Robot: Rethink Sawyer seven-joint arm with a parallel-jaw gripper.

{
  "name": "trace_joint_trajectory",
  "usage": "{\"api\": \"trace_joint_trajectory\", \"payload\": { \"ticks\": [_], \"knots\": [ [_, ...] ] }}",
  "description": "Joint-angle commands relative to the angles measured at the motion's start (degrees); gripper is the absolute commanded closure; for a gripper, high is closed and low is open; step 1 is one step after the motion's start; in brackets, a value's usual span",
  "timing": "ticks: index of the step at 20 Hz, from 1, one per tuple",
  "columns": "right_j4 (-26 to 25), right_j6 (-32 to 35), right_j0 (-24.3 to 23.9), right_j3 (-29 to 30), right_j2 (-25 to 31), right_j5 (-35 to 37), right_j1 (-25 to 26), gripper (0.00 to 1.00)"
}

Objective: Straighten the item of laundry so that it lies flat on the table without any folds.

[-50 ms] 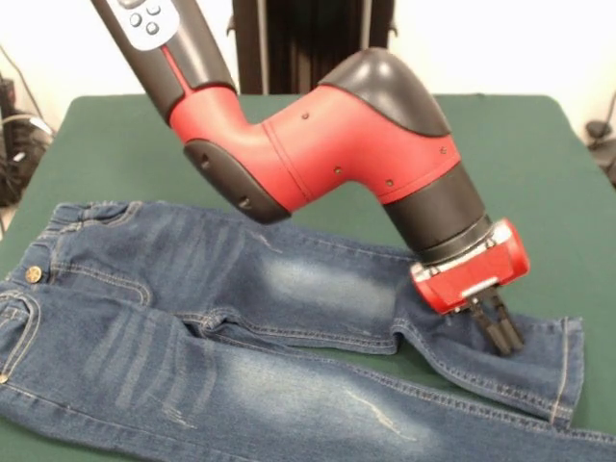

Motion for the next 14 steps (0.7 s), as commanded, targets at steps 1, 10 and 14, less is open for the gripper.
{"api": "trace_joint_trajectory", "payload": {
  "ticks": [1, 10, 14],
  "knots": [
    [1.3, -15.1, 3.2, -3.0, -1.4, 7.6, 0.7, 1.0],
    [-0.9, -16.4, 1.5, -2.2, 1.1, 3.0, 1.6, 1.0],
    [-0.1, -16.8, 2.8, -5.1, 1.3, 4.6, 2.1, 1.0]
  ]
}}
